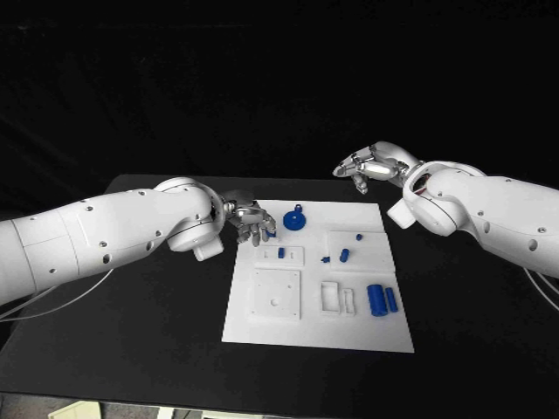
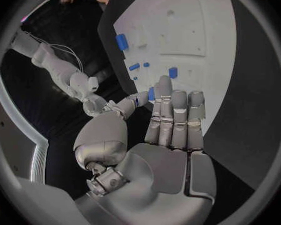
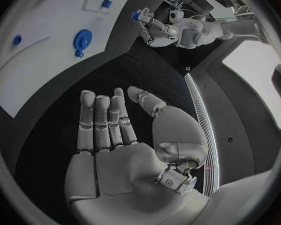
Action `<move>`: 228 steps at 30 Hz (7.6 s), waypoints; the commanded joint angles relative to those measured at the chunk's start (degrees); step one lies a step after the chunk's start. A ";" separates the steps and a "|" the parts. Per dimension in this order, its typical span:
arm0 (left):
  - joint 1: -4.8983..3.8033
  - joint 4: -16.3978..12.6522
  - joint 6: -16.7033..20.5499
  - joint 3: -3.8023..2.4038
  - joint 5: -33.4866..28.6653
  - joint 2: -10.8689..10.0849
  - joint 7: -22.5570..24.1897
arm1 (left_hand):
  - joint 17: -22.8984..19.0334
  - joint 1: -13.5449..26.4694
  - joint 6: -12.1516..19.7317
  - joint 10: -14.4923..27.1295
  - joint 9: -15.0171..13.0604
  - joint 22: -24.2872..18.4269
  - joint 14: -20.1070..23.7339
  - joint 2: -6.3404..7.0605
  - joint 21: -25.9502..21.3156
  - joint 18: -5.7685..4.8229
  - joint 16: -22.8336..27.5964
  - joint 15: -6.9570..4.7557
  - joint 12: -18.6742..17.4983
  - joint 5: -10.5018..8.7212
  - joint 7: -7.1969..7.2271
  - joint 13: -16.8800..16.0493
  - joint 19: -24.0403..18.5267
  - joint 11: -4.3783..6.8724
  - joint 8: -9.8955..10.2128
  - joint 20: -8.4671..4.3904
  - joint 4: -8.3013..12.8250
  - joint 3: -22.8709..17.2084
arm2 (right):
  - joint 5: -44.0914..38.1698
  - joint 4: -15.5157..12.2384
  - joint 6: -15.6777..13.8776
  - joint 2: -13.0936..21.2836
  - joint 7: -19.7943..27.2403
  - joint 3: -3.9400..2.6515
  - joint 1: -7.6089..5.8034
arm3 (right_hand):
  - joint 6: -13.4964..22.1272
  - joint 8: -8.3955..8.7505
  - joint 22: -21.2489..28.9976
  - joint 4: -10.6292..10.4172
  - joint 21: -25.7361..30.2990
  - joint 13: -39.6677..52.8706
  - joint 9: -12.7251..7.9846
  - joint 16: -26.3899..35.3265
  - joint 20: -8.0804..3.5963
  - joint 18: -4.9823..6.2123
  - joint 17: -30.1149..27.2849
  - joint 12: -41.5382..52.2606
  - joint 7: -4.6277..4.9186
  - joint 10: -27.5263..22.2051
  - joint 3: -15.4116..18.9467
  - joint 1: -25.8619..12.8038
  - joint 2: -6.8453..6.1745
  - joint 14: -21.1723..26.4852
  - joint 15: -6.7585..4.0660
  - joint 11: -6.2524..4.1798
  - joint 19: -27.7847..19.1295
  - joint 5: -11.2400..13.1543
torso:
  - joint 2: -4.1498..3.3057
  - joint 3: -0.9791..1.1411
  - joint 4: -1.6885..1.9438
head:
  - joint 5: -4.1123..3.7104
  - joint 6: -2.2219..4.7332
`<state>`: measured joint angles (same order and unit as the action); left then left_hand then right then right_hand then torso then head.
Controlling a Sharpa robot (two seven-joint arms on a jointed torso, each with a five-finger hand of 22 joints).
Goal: Assemble the parts on the task board
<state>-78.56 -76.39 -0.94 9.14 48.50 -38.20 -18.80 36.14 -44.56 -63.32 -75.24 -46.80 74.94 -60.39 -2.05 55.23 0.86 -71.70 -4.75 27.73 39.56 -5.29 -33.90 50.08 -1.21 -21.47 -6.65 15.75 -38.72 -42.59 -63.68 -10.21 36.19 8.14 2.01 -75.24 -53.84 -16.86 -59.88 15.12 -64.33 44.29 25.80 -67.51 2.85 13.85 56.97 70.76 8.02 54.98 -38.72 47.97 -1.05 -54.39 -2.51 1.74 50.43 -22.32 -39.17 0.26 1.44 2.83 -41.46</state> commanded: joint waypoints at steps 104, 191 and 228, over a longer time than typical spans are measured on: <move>2.79 13.23 -5.87 4.59 11.90 11.66 -7.22 | -0.78 0.49 -4.91 -5.87 -5.88 1.17 -5.25 -0.49 7.01 1.95 -6.00 -6.26 7.05 2.22 4.72 -4.02 3.58 6.58 1.72 -8.47 0.85 -1.01 | 3.77 3.56 0.59 -2.75 3.33 -0.09 -0.39 | 4.67 -0.42 17.79 0.15 33.13 -37.11 -2.64 37.46 10.74 -1.38 -30.79 -44.87 2.61 -0.21 1.71 2.45 0.97 10.28 12.67 6.32 -19.80 0.51 | 1.01 0.50 -0.09 | -0.01 -2.08; 3.74 15.04 -5.58 4.61 13.57 12.93 -7.24 | -3.09 1.66 -7.96 -6.28 -8.89 0.70 -5.87 2.46 8.56 2.72 -9.07 -7.07 10.70 -21.79 5.50 -4.87 4.26 7.26 3.95 -8.67 -3.58 -0.04 | 3.80 2.71 1.97 -2.82 2.93 -0.09 -0.26 | 4.64 -0.48 17.35 0.10 33.19 -37.98 -3.10 37.57 10.95 -1.46 -31.83 -45.54 2.64 0.10 0.76 2.86 1.50 10.70 12.83 6.41 -20.68 -0.80 | 0.98 0.54 -0.11 | -0.63 -2.81; 3.71 5.48 12.40 0.28 -9.40 1.55 7.20 | -8.59 -9.23 6.31 9.47 -3.64 -0.63 1.82 9.07 2.55 2.26 -4.64 -0.62 2.74 -30.53 -1.28 1.65 -2.23 0.42 12.96 -4.28 -5.70 -1.39 | -13.93 0.25 3.10 -0.02 -0.39 -0.08 0.67 | 3.06 -2.18 13.90 1.73 27.16 -37.86 -3.00 29.90 9.93 1.15 -28.96 -43.74 1.82 4.36 5.53 13.22 -3.37 2.11 8.40 4.77 -12.52 5.13 | 1.08 0.54 -0.13 | -1.89 -1.66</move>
<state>-74.87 -70.42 6.44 9.42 44.92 -36.42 -17.52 27.60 -53.16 -56.94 -66.79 -50.49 74.34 -57.92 7.34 58.02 3.08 -76.53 -5.14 30.61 8.63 -6.25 -32.43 47.35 0.60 -8.61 -5.72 9.69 -40.13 -45.84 -62.80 -8.43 36.09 9.50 1.96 -74.71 -50.56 -18.91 -45.91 16.88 -36.92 6.32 22.75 -37.31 12.86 14.79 27.79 26.87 9.76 59.02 -33.47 60.90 -4.39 -51.83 6.02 6.52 37.44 -17.30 -38.09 0.76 1.33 1.04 -43.28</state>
